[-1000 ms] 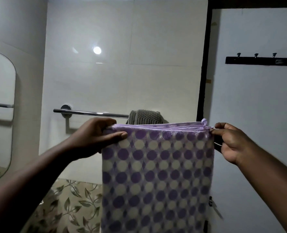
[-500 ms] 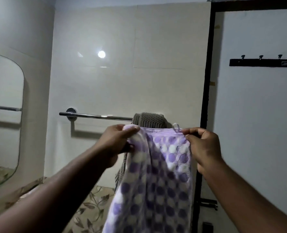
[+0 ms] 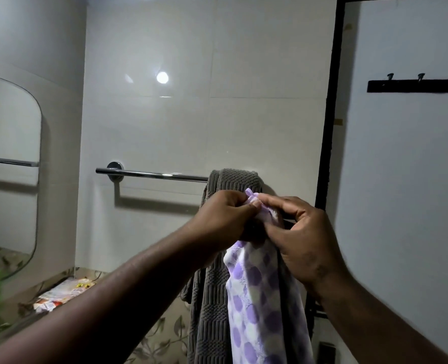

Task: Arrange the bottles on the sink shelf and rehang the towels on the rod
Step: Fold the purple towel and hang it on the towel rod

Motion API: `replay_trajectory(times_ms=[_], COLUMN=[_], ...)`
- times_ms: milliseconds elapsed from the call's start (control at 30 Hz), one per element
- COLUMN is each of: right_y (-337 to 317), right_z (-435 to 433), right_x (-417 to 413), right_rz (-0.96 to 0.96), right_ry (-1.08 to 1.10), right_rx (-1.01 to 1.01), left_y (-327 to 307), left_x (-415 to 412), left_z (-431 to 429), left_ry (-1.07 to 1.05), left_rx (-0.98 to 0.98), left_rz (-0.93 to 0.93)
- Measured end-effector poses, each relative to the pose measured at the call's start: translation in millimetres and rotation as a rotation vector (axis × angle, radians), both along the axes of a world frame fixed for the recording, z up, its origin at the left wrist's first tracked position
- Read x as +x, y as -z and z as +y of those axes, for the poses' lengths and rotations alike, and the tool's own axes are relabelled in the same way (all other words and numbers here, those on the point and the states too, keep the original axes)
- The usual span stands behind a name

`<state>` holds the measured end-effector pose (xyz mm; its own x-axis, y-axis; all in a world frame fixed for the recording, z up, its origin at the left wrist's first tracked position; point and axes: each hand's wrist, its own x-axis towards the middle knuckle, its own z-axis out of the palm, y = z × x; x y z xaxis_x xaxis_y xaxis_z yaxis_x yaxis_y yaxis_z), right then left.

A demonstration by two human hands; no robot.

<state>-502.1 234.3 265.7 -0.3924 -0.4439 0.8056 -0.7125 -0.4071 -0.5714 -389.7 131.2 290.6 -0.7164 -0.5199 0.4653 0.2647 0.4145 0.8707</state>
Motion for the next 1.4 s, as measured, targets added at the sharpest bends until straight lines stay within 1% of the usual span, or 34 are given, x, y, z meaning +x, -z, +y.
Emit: replay_trajectory(times_ms=[67,100,133,167,200,233,267,300,333,367,400,433,500,567,600,667,700,733,800,867,933,1033,1100,1167,1233,1300,1333,1400], right_y=[-2.4,-4.5,-7.2,-10.6,-13.8,-16.5,-18.0,-18.2,-18.5,-17.7,-17.1,-15.9,-15.5,-17.0,-17.2,-16.9,-15.1,-14.6,-16.3,-18.9,-17.0,-18.6,-20.1,-4.6,27.6,55.3,64.0,72.8], right_z=[5.7,8.5,11.1,12.5,13.1,13.6,13.1,10.5,7.0,2.5,-1.7,-6.3,-13.8,-21.9,-25.5,-34.4,-39.6,-44.6,-57.5,-70.0,-78.8,-82.4,-78.6,-75.5,-78.2,-86.8,-93.6,-114.0], right_x=[-5.6,-8.3,-10.8,-14.7,-19.3,-24.6,-29.7,-35.4,-39.6,-45.2,-48.9,-52.4,-57.2,-63.0,-65.2,-69.5,-70.6,-69.9,-64.9,-56.0,-50.0,-45.7,-38.1,-23.3,-7.1,4.8,9.4,19.9], right_rz=[-0.025,-0.089,-0.190,-0.317,-0.451,-0.558,-0.629,-0.663,-0.676,-0.684,-0.692,-0.697,-0.685,-0.691,-0.707,-0.750,-0.775,-0.793,-0.829,-0.859,-0.827,-0.732,-0.653,-0.496,-0.322,-0.244,-0.244,-0.312], right_ry=[-0.041,-0.083,-0.154,-0.229,-0.305,-0.365,-0.431,-0.494,-0.547,-0.577,-0.601,-0.621,-0.656,-0.598,-0.574,-0.566,-0.572,-0.583,-0.580,-0.623,-0.641,-0.581,-0.504,-0.384,-0.378,-0.408,-0.403,-0.512], right_rx=[-0.045,-0.076,-0.105,-0.130,-0.148,-0.149,-0.132,-0.105,-0.076,-0.052,-0.034,-0.021,-0.010,0.004,0.015,0.029,0.029,0.032,0.023,-0.039,-0.082,-0.120,-0.211,-0.273,-0.238,-0.157,-0.118,-0.038], left_y=[-1.8,-2.8,-3.0,-3.4,-3.5,-2.2,-1.2,-0.3,1.5,2.7,0.2,-5.6,-27.2,-47.7,-54.0,-58.2,-54.7,-50.0,-37.2,-25.0,-23.1,-41.6,-58.1,-73.2,-87.1,-97.4,-104.5,-116.2], left_x=[0.9,3.7,8.6,14.5,19.2,21.7,24.4,25.7,23.8,21.2,19.8,19.2,21.3,23.1,20.6,14.1,12.2,12.6,17.1,20.1,24.1,31.9,33.0,33.7,38.5,46.5,49.5,58.3], left_z=[5.2,8.4,9.6,7.9,3.1,-5.7,-11.3,-14.1,-16.0,-16.7,-17.0,-21.0,-24.2,-22.8,-20.5,-12.3,-7.4,0.1,9.3,8.3,2.1,-8.6,-13.3,-20.1,-33.5,-46.9,-55.7,-67.6], left_ry=[0.017,0.003,-0.044,-0.147,-0.305,-0.464,-0.541,-0.507,-0.398,-0.268,-0.154,-0.115,-0.167,-0.320,-0.415,-0.617,-0.711,-0.777,-0.785,-0.714,-0.675,-0.632,-0.627,-0.600,-0.543,-0.453,-0.385,-0.326], left_rx=[-0.059,-0.106,-0.203,-0.350,-0.522,-0.664,-0.716,-0.649,-0.512,-0.388,-0.321,-0.320,-0.372,-0.406,-0.469,-0.673,-0.739,-0.748,-0.690,-0.707,-0.717,-0.648,-0.710,-0.766,-0.770,-0.751,-0.741,-0.764], left_rz=[-0.008,0.026,0.089,0.164,0.205,0.200,0.132,0.039,-0.036,-0.070,-0.066,-0.044,0.036,0.083,0.053,-0.053,-0.100,-0.122,-0.204,-0.368,-0.442,-0.423,-0.464,-0.491,-0.480,-0.461,-0.462,-0.511])
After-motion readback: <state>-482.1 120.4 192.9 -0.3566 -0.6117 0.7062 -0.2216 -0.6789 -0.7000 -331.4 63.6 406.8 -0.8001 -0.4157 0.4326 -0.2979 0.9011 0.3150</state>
